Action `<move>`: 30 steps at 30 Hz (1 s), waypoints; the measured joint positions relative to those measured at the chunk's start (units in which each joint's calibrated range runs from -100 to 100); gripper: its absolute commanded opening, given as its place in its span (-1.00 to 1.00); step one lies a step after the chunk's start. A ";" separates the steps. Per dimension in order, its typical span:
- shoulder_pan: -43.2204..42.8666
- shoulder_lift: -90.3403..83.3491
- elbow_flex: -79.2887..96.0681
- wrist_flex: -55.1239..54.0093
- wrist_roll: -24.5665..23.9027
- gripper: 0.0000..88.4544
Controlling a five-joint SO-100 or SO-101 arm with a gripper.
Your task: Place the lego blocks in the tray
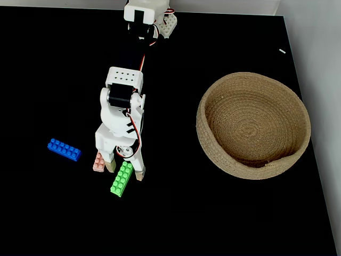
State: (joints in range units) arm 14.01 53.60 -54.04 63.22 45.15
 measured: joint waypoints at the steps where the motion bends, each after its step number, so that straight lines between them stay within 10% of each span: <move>1: 0.00 0.00 0.00 0.00 0.00 -0.58; 8: 0.00 0.00 0.00 0.00 0.00 -0.99; 30: -10.34 -19.51 7.78 9.09 -1.86 -1.00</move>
State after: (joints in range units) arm 3.66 34.10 -46.27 72.31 43.30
